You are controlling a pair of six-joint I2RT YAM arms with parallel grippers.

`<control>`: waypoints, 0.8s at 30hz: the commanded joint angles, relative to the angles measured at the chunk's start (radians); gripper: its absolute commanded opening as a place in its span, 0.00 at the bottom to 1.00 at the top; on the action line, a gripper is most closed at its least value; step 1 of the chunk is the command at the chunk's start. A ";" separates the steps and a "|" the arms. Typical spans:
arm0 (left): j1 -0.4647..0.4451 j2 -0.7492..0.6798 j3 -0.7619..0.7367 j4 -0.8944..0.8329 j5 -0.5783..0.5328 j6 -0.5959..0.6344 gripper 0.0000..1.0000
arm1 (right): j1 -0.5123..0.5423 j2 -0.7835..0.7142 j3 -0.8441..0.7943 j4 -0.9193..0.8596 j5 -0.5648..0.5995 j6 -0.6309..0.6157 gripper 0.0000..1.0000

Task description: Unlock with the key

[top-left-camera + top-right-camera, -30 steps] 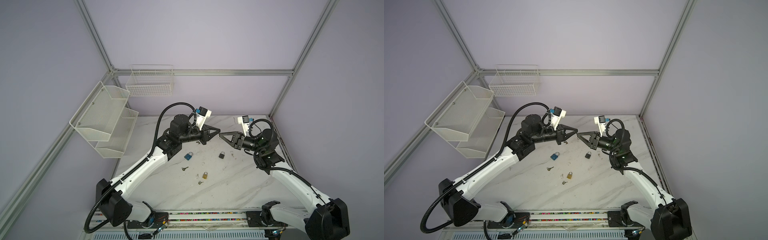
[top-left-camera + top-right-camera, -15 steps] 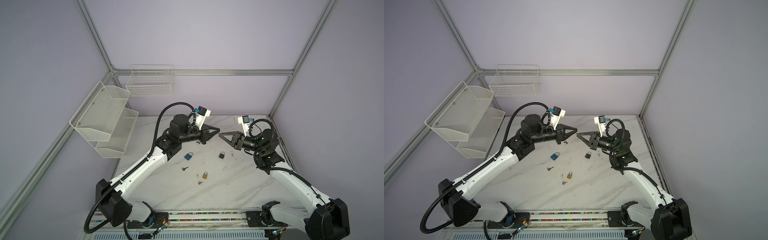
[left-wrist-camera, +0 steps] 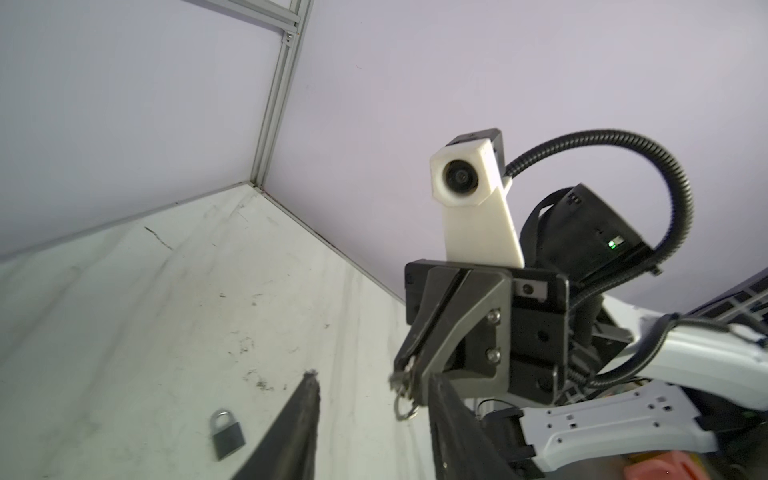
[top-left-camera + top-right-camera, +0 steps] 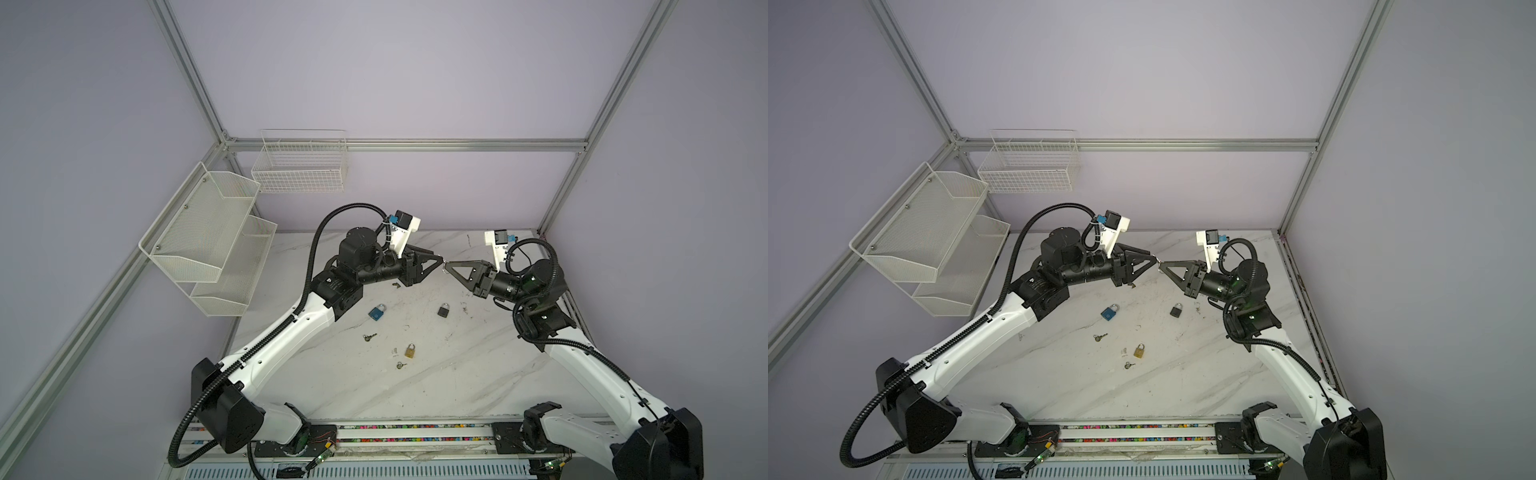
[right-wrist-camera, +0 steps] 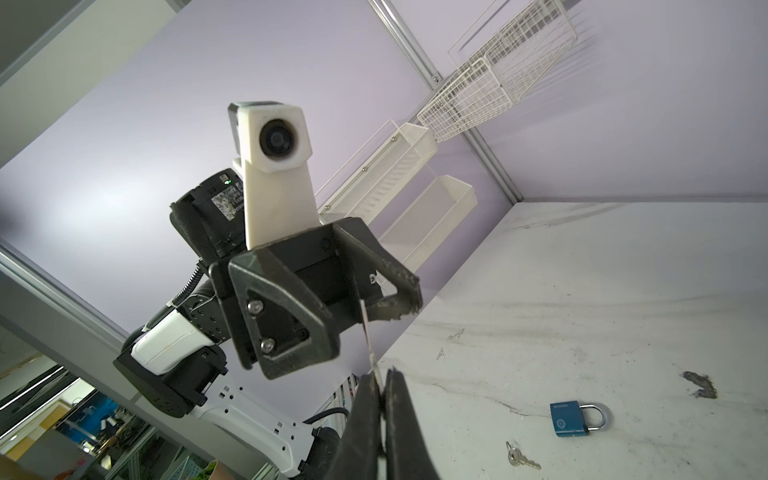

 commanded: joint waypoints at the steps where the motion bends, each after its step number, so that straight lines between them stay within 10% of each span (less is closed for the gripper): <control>1: 0.018 -0.025 0.082 0.061 -0.041 -0.028 0.63 | -0.022 -0.040 -0.016 -0.028 0.038 0.026 0.00; 15: -0.036 0.124 -0.052 0.050 -0.375 -0.168 0.73 | -0.081 -0.087 -0.039 -0.609 0.409 -0.148 0.00; 24: -0.146 0.377 0.066 -0.151 -0.476 -0.129 0.72 | -0.209 -0.057 -0.176 -0.658 0.411 -0.135 0.00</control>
